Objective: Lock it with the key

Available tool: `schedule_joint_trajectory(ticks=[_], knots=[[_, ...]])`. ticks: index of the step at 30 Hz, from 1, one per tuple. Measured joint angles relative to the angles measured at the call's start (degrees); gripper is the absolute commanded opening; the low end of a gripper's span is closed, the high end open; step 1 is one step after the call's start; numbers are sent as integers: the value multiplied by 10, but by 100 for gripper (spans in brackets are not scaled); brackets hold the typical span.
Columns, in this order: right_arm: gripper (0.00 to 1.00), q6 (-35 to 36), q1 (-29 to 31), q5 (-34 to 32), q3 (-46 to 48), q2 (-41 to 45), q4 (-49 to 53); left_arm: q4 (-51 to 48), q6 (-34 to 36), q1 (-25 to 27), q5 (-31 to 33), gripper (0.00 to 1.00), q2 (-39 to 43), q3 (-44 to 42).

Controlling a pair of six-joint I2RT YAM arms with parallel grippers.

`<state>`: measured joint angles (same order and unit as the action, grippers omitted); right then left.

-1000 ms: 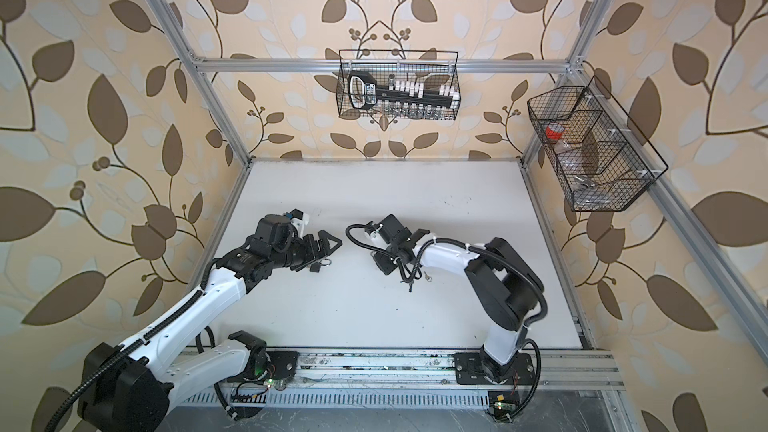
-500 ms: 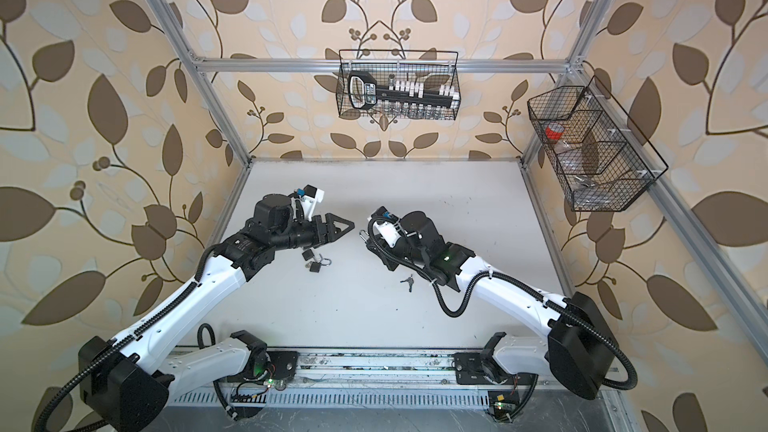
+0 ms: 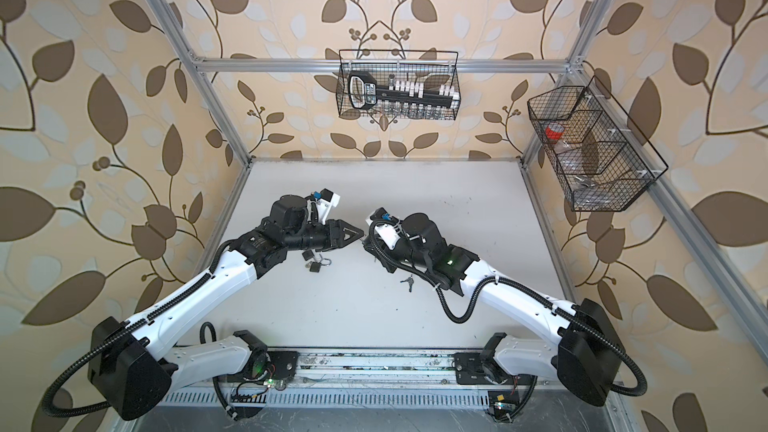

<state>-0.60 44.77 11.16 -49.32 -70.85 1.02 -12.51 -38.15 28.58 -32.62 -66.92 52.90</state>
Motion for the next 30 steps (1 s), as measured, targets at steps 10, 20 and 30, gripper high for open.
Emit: schedule_joint_trajectory(ticks=[10, 20, 30], knots=[[0, 0, 7, -4, 0, 0, 1, 7, -1, 4, -1, 13, -3, 1], [0, 0, 9, -11, 0, -2, 2, 12, -2, 7, -3, 0, -3, 1], [8, 0, 10, -12, 0, 6, -5, 1, 5, 7, -2, 0, -1, 14]])
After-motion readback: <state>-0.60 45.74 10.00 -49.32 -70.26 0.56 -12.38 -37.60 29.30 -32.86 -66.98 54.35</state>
